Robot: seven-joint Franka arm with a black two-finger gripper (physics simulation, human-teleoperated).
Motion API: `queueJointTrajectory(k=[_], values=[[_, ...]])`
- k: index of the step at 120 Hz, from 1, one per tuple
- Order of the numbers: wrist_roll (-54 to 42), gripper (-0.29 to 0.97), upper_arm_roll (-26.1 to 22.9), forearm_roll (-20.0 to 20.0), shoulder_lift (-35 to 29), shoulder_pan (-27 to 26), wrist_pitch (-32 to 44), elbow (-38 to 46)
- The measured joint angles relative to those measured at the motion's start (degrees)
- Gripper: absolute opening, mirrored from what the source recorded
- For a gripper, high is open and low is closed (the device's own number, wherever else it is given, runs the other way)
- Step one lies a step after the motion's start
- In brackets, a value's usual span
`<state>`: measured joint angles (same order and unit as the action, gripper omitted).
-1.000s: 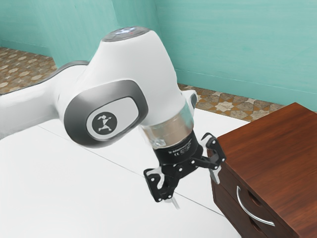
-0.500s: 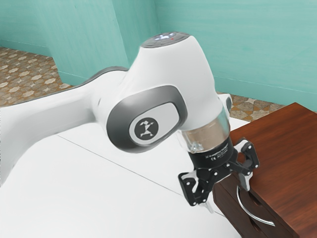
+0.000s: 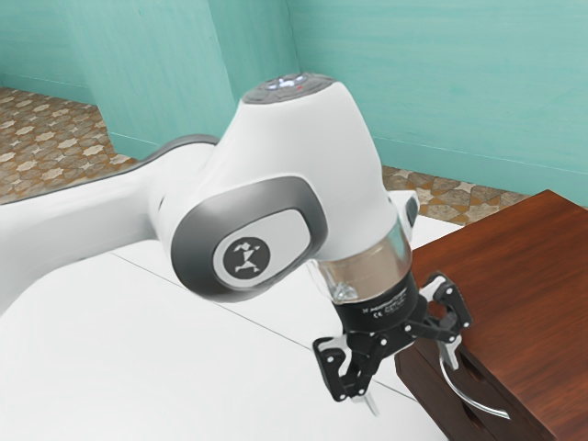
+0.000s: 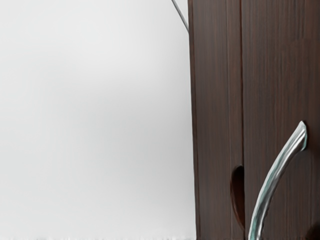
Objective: Pull the drawer handle with one arm to open the drawer
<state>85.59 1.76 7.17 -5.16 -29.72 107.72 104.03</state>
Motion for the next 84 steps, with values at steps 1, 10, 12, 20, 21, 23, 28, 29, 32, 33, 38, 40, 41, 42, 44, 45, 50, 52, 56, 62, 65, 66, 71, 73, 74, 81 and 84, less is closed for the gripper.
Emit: queueJointTrajectory(k=[1, 10, 12, 20, 21, 23, 28, 29, 32, 33, 38, 40, 41, 42, 44, 45, 50, 52, 56, 62, 65, 66, 71, 73, 74, 81, 84], values=[[0.0, 0.68, 0.0, 0.0, 0.0, 0.0, 0.1, 0.1], [-0.3, 0.68, 0.0, 0.0, 0.1, 0.0, 0.8, 0.5], [-0.4, 0.68, 0.0, 0.0, 0.1, 0.0, 1.0, 0.5], [-0.7, 0.68, 0.0, 0.0, 0.1, 0.0, 1.6, 0.9], [-0.7, 0.68, 0.0, 0.0, 0.1, 0.0, 1.6, 1.0], [-0.7, 0.68, 0.0, 0.0, 0.2, 0.0, 1.8, 1.0], [-0.9, 0.68, 0.0, 0.0, 0.2, -0.1, 2.2, 1.1], [-0.9, 0.68, 0.0, 0.0, 0.2, -0.1, 2.2, 1.1], [-1.0, 0.68, 0.0, 0.1, 0.2, -0.1, 2.5, 1.2], [-1.0, 0.68, 0.0, 0.1, 0.3, -0.1, 2.5, 1.2], [-1.1, 0.67, 0.0, 0.1, 0.4, -0.1, 2.9, 1.3], [-1.2, 0.65, 0.0, 0.1, 0.4, -0.1, 3.0, 1.3], [-1.2, 0.64, 0.0, 0.1, 0.4, -0.1, 3.0, 1.3], [-1.2, 0.64, 0.0, 0.1, 0.4, -0.1, 3.1, 1.3], [-1.2, 0.62, 0.0, 0.1, 0.4, -0.1, 3.2, 1.3], [-1.3, 0.61, 0.0, 0.1, 0.5, -0.1, 3.3, 1.3], [-1.3, 0.56, 0.0, 0.1, 0.7, -0.1, 3.5, 1.4], [-1.4, 0.54, 0.0, 0.1, 0.7, -0.1, 3.5, 1.4], [-1.4, 0.51, 0.0, 0.1, 0.8, -0.2, 3.7, 1.4], [-1.5, 0.46, 0.0, 0.1, 0.9, -0.2, 3.9, 1.4], [-1.5, 0.45, 0.0, 0.1, 0.9, -0.2, 3.9, 1.4], [-1.5, 0.44, 0.0, 0.1, 0.9, -0.2, 4.0, 1.4], [-1.6, 0.42, 0.0, 0.1, 1.2, -0.2, 4.3, 1.4], [-1.7, 0.41, 0.0, 0.1, 1.2, -0.2, 4.4, 1.4], [-1.7, 0.41, 0.0, 0.1, 1.3, -0.3, 4.5, 1.3], [-1.8, 0.39, 0.0, 0.1, 1.6, -0.4, 4.9, 1.3], [-1.8, 0.38, 0.0, 0.1, 1.7, -0.4, 5.0, 1.2]])
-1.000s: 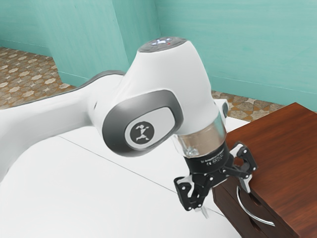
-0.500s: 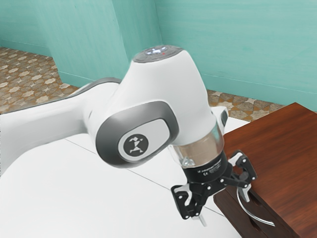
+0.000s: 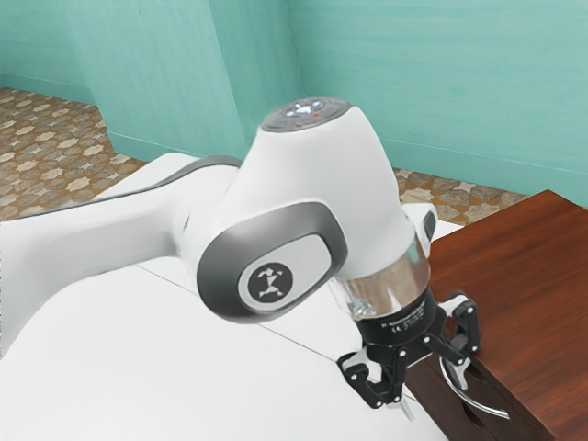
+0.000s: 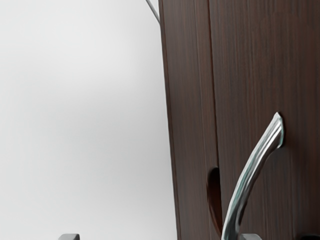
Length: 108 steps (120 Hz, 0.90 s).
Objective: Pull the drawer handle with one arm to open the drawer
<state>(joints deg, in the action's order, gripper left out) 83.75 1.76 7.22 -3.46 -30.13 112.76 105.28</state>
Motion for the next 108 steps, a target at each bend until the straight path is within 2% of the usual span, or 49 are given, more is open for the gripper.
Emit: queueJointTrajectory(k=[108], values=[[-2.1, 0.32, -0.1, -0.2, 0.2, -0.1, -0.3, 2.7]])
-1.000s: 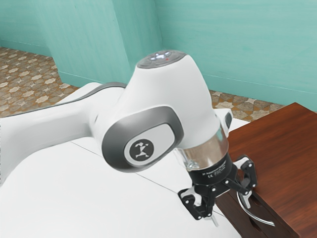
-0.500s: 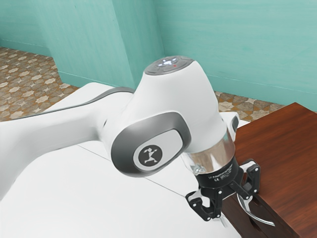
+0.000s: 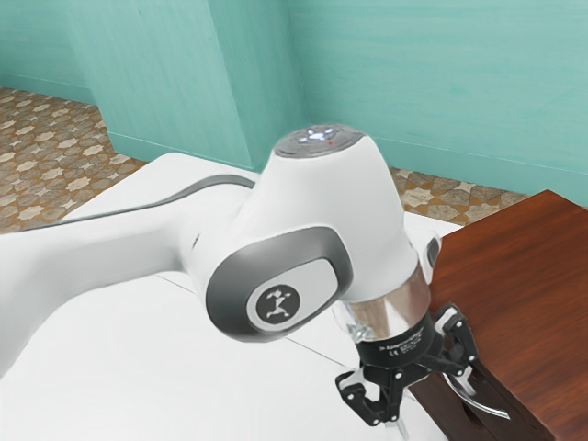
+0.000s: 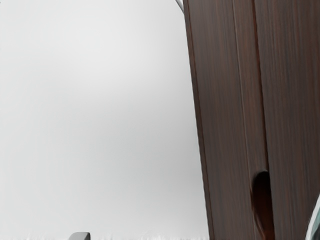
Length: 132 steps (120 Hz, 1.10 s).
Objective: Pull the drawer handle with one arm to open the drawer
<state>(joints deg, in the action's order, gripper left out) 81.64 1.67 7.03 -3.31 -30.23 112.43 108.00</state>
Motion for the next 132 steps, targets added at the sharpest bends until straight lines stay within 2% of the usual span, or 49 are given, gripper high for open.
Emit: queueJointTrajectory(k=[22, 91, 132], values=[[0.5, 0.32, 0.2, -0.4, 0.0, -0.4, -0.2, 0.3], [-0.1, 0.33, 0.2, -0.1, -9.0, -0.3, 2.9, 8.6], [-0.3, 0.34, 0.1, -0.2, -10.6, 0.3, 4.3, 10.8]])
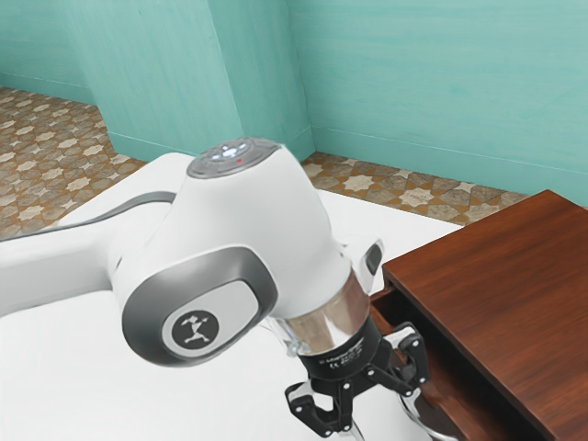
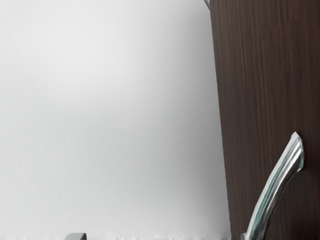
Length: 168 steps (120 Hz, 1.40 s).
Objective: Pull the drawer handle with one arm to open the drawer
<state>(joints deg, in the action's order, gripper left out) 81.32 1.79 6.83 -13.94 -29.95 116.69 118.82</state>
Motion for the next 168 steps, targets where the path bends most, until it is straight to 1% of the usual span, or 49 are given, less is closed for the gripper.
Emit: queueJointTrajectory(k=[18, 54, 72, 109, 138, 168], values=[[0.0, 0.35, 0.0, 0.1, -1.5, -0.4, 0.9, 2.5], [-0.1, 0.35, 0.2, -0.6, -3.5, -1.3, 2.3, 4.4], [-0.1, 0.35, 0.4, -1.0, -5.9, -1.7, 3.6, 7.5], [-0.1, 0.35, 0.4, -1.8, -13.5, -2.1, 6.1, 14.5], [0.0, 0.35, 0.4, -2.2, -17.2, -2.1, 7.1, 17.5], [0.1, 0.35, 0.4, -2.2, -19.2, -2.0, 7.4, 19.4]])
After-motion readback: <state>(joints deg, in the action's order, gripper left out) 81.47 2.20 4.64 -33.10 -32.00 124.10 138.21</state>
